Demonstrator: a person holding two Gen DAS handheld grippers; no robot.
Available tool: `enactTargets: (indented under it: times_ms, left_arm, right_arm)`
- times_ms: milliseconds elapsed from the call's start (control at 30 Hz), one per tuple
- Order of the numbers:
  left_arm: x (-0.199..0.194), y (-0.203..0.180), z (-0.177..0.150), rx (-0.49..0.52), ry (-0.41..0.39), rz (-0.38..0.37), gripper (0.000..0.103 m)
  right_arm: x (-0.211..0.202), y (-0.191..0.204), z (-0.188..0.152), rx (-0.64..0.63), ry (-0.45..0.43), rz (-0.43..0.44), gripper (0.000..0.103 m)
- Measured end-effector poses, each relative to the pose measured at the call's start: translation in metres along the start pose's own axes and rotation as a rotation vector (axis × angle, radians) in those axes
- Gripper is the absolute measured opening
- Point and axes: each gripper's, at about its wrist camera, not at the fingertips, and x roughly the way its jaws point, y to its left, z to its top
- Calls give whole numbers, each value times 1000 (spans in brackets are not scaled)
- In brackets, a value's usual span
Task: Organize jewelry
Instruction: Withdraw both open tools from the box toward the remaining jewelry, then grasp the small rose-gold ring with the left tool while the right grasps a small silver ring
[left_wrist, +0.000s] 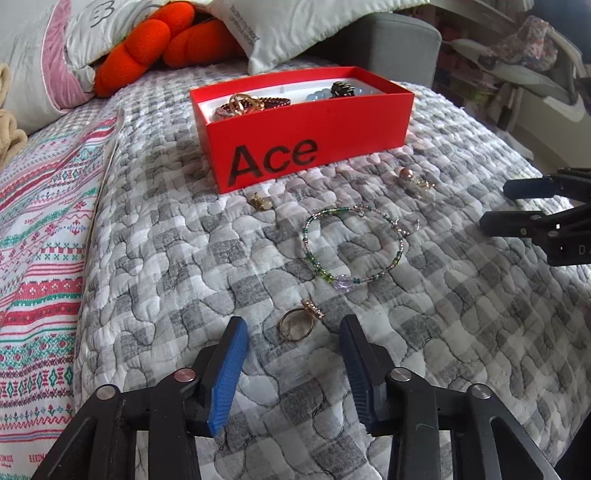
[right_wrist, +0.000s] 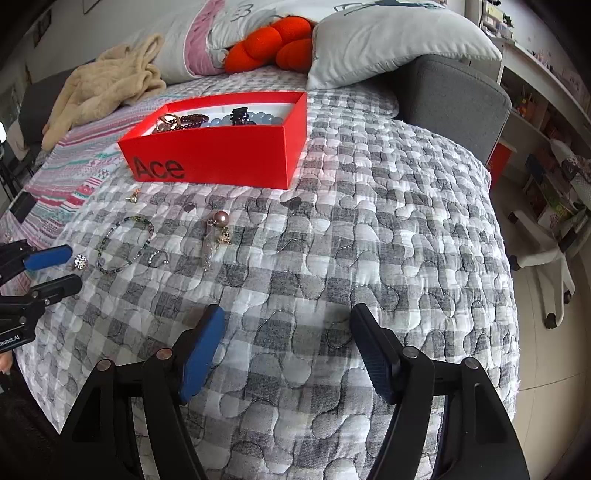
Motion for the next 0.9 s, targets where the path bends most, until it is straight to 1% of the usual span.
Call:
enactTargets:
  times_ms: [33, 200, 233, 400, 567, 600, 700, 733, 833, 867, 900]
  left_arm:
    - [1, -1, 1, 7, 1, -6, 33]
    - [5, -3, 5, 27, 9, -15, 22]
    - [5, -3, 6, 29, 10, -15, 19]
    - [5, -5, 9, 24, 16, 1, 19]
    - [1, 0, 13, -23, 10, 30, 19]
    - [0, 2, 14, -36, 8, 33, 19]
    - [-3, 9, 15, -74, 8, 49, 19]
    - [-3, 12, 15, -85, 8, 51, 19]
    - [-5, 18, 14, -110, 5, 60, 19]
    - [-6, 20, 14, -117, 4, 62, 19]
    - [-6, 22, 14, -123, 3, 64, 19]
  right_arm:
    - [0, 2, 0, -8, -1, -5, 75]
    - [2, 3, 1, -15, 1, 2, 76]
    - [2, 3, 1, -17, 4, 5, 76]
    - [1, 4, 2, -20, 18, 36, 76]
    - [-1, 13, 5, -17, 14, 106, 75]
    - [0, 17, 5, -25, 15, 123, 73]
    - [1, 35, 6, -82, 18, 162, 58]
    - [2, 43, 6, -110, 17, 168, 56]
    - [6, 64, 5, -187, 13, 168, 48]
    - [8, 70, 6, -205, 11, 161, 47]
    - [10, 74, 8, -213, 7, 156, 43]
